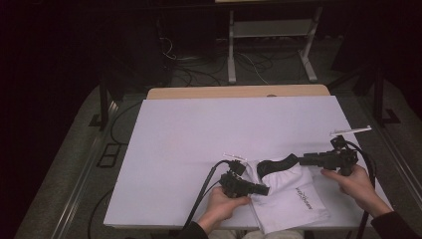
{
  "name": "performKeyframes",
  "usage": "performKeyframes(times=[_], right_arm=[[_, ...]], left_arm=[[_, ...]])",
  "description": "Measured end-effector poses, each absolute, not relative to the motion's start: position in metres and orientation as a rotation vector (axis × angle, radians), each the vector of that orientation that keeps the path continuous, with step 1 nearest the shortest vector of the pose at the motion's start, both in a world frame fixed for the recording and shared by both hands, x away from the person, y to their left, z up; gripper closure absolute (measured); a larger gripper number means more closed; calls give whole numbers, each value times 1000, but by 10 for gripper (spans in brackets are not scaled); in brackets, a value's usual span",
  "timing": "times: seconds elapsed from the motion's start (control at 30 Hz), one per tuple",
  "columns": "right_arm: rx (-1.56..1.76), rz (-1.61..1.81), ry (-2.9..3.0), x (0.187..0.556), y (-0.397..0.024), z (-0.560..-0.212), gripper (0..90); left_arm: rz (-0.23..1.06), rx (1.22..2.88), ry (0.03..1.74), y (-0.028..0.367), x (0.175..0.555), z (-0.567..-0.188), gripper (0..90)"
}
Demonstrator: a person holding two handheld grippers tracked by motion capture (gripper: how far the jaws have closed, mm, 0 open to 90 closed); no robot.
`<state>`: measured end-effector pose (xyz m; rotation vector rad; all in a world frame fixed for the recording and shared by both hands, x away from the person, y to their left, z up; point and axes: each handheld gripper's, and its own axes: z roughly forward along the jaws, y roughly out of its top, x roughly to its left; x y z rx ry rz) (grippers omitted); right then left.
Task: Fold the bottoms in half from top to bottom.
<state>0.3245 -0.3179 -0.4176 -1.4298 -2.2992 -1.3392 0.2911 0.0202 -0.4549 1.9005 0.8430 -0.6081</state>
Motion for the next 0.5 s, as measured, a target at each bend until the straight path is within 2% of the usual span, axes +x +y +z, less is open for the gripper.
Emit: performKeyframes(times=[0.5], right_arm=[[-1465, -1153, -2229, 364, -308, -447, 449]], left_arm=[[-605, 1912, 841, 21, 291, -456, 877]])
